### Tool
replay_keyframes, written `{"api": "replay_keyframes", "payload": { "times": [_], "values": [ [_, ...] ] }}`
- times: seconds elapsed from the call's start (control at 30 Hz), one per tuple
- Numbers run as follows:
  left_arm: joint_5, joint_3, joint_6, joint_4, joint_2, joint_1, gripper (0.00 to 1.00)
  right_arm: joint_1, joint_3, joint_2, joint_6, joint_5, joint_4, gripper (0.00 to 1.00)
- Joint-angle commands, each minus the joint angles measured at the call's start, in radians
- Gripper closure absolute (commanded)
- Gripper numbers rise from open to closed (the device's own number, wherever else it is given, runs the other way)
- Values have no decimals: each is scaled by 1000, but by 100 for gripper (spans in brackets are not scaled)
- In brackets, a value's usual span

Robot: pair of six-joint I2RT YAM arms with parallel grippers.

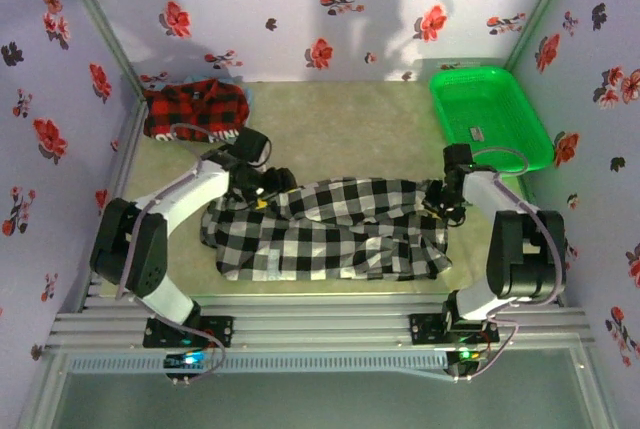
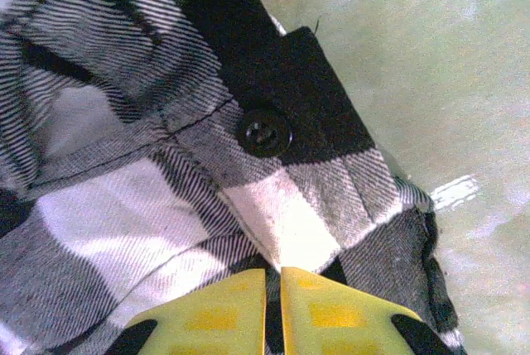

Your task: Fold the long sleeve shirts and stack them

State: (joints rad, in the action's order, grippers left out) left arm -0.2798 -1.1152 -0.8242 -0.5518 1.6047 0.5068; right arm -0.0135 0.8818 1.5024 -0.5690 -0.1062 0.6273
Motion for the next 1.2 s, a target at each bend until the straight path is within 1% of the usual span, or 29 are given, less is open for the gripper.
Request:
{"api": "replay_keyframes", "payload": {
  "times": [0.0, 0.1, 0.2, 0.3, 0.33, 0.37, 0.4, 0.43, 0.5, 0.57, 0.63, 0.73, 0.8, 0.87, 0.97, 1.07, 1.17],
  "values": [
    [-39, 44, -101, 59, 5, 30, 26, -5, 13, -68, 11, 26, 93, 86],
    [-26, 56, -122, 106, 36, 30, 28, -5, 27, -99, 20, 22, 152, 86],
    [5, 42, -122, 131, 88, 16, 29, -5, 36, -126, 23, 18, 191, 93],
    [42, 21, -111, 148, 135, 0, 32, -5, 29, -137, 24, 10, 192, 94],
    [47, 7, -107, 147, 151, -5, 32, -4, 22, -135, 24, 4, 183, 91],
    [45, -4, -103, 147, 162, -6, 33, -5, 20, -131, 22, 0, 173, 85],
    [44, -15, -97, 151, 173, -7, 35, -5, 16, -124, 16, -1, 162, 77],
    [42, -20, -94, 154, 182, -5, 37, -4, 11, -117, 12, -3, 143, 71],
    [40, -11, -93, 160, 189, -6, 46, -2, 5, -89, 6, 4, 114, 66],
    [41, 8, -101, 175, 188, -7, 51, -2, 6, -53, 3, 3, 95, 60],
    [42, 21, -104, 192, 188, -8, 59, 1, 5, -23, -1, 28, 74, 57],
    [42, 19, -107, 202, 198, -8, 70, 16, 3, 13, 3, 29, 31, 57],
    [37, 14, -103, 201, 202, -7, 74, 19, 11, 46, 13, 25, 14, 57],
    [37, 15, -97, 197, 201, -7, 77, 20, 20, 78, 19, 32, 5, 57],
    [34, 17, -86, 193, 201, -8, 80, 27, 21, 106, 16, 44, -28, 58],
    [27, 18, -80, 193, 202, -8, 81, 32, 34, 122, 13, 58, -43, 66],
    [25, 20, -76, 191, 202, -9, 82, 37, 43, 123, 12, 79, -47, 81]
  ]
}}
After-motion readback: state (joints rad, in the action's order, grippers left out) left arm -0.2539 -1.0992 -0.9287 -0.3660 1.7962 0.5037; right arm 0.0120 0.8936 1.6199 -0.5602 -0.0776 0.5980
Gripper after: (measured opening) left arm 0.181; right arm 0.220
